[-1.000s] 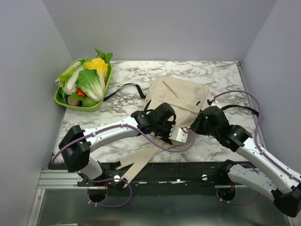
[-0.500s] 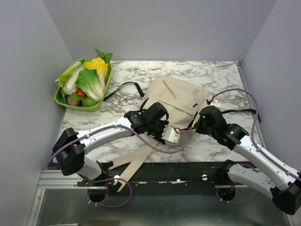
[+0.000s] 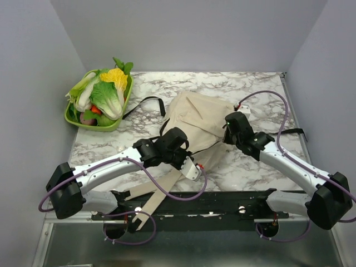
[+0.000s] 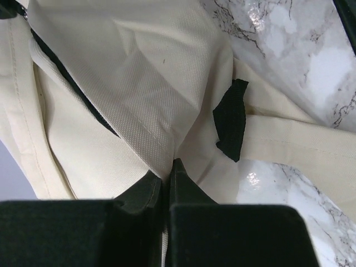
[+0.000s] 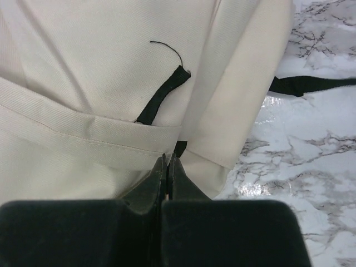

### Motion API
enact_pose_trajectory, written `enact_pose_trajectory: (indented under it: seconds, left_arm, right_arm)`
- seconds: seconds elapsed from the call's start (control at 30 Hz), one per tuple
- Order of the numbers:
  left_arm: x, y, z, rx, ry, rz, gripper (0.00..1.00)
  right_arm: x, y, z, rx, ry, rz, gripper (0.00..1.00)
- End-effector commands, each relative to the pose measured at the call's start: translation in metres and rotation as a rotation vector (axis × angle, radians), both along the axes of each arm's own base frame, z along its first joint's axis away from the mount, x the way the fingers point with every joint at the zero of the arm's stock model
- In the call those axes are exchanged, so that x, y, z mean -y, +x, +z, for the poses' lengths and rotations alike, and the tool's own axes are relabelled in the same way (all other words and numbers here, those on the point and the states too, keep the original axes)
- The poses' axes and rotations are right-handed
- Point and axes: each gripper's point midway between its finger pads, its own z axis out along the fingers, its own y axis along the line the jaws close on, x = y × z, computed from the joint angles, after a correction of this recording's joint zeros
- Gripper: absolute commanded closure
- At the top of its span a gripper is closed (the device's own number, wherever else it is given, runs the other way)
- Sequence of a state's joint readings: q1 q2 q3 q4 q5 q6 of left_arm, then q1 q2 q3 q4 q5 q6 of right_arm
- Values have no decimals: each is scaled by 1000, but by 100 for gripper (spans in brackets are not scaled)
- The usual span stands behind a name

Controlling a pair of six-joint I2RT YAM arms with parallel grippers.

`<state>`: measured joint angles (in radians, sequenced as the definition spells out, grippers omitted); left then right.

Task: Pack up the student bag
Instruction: Zip the student bag at the center of the board.

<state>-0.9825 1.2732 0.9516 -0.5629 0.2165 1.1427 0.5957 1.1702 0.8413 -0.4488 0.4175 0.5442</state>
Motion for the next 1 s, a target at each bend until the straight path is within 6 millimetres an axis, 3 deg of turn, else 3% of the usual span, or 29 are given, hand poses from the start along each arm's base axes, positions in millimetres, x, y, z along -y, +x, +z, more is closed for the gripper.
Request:
enact_pose_trajectory:
  seconds: [0.0, 0.07, 0.13, 0.2, 0.23, 0.27, 0.33, 0.37, 0.47, 0.57, 0.8, 0.97]
  left_arm:
    - [-22, -24, -12, -40, 97, -66, 90]
    - [-20, -27, -9, -46, 100, -75, 91]
    - [-19, -28, -7, -43, 102, -78, 91]
    - [-17, -24, -5, -36, 87, -50, 82]
    - [-13, -21, -1, -31, 63, -32, 54]
    - [-7, -20, 4, -40, 38, -20, 2]
    - [3, -21, 12, -113, -22, 53, 1]
    - [14, -21, 30, -141, -75, 78, 1]
    - [40, -33, 55, -318, -194, 149, 1]
    - [60, -34, 63, -438, -268, 225, 1]
    - [98, -21, 33, -486, -242, 307, 1]
    - [125, -21, 28, -492, -232, 297, 1]
  right_arm:
    - [44, 39, 24, 165, -154, -207, 99]
    - [44, 47, 28, 189, -163, -218, 99]
    - [40, 49, 20, 152, -178, -205, 99]
    - [31, 43, 15, 124, -133, -165, 99]
    - [29, 40, 23, 147, -86, -157, 99]
    - [22, 35, 23, 143, -43, -124, 99]
    - [19, 23, 15, 134, -4, -92, 99]
    - [16, 17, 17, 136, 32, -73, 99]
    - [14, 1, 13, 114, 84, -64, 99]
    - [11, -9, 7, 100, 123, -54, 99]
    - [6, -17, 2, 87, 173, -36, 99]
    - [6, -19, 12, 121, 191, -26, 99]
